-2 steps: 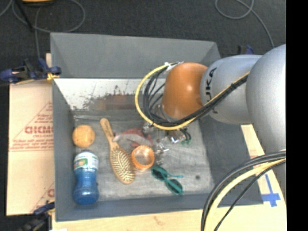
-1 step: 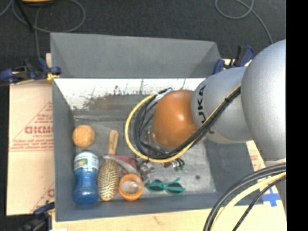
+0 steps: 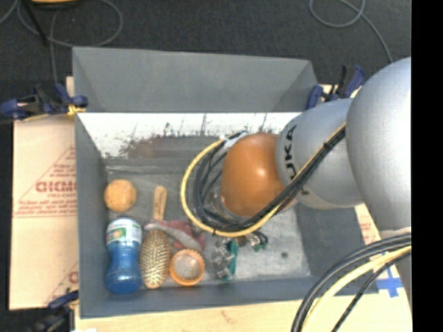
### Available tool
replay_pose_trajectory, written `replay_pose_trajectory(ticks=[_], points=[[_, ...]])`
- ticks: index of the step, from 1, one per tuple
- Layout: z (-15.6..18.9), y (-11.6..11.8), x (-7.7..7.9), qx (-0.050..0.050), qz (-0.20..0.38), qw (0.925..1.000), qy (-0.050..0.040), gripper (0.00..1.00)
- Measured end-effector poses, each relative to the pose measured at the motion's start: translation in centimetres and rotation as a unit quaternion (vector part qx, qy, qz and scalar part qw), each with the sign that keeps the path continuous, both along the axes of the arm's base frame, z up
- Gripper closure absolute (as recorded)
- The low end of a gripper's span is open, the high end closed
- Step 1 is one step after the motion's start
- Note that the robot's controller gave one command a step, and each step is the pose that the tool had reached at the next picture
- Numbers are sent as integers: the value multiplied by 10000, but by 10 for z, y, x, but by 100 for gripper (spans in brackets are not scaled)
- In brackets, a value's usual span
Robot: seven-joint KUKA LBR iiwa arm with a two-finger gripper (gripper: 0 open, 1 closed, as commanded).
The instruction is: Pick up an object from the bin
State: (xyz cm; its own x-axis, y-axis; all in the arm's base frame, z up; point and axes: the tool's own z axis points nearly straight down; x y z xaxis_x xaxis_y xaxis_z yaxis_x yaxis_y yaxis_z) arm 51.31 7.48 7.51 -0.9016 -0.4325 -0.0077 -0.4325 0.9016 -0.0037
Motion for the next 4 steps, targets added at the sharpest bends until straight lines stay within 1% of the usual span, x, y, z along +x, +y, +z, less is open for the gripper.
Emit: replay_pose_trajectory(ticks=[1, 2, 3, 4], points=[[0, 0, 0, -1, 4, 10000, -1, 0], [0, -3, 45, 2, -302, 9995, 30, 0], [2, 23, 106, 5, 734, 9973, -1, 100], [2, 23, 106, 6, 731, 9973, -1, 100]])
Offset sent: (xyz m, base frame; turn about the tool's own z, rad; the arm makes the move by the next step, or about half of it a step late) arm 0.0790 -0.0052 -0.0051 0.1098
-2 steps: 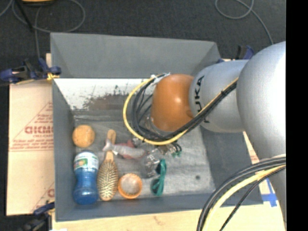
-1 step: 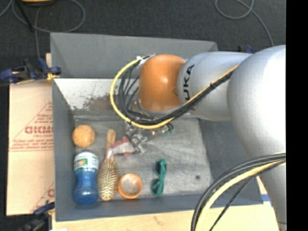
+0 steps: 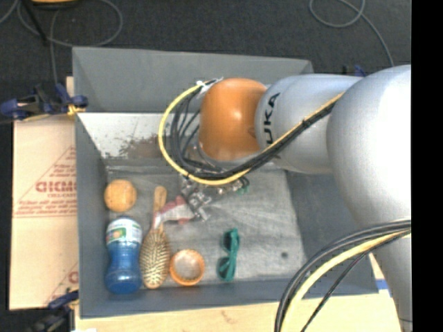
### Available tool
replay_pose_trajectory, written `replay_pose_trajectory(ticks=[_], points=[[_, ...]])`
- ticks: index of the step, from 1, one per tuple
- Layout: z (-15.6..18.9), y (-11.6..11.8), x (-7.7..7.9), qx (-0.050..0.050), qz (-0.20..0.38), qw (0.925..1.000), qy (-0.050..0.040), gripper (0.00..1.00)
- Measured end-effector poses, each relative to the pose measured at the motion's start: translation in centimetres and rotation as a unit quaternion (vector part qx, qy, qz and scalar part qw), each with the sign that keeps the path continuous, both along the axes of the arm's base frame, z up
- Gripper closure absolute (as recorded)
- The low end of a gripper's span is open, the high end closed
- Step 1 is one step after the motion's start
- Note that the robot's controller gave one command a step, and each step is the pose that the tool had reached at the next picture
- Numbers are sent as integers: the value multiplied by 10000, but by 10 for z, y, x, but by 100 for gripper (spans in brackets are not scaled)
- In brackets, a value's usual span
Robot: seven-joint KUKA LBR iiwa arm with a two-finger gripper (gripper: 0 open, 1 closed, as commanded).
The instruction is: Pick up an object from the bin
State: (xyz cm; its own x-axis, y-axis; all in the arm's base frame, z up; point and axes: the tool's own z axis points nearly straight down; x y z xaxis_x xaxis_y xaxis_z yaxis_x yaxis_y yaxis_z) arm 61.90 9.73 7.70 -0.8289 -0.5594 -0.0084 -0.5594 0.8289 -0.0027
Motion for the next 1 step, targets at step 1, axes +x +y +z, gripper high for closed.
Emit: replay_pose_trajectory(ticks=[1], points=[[166, -19, -7, -18, 1234, 9924, -12, 100]])
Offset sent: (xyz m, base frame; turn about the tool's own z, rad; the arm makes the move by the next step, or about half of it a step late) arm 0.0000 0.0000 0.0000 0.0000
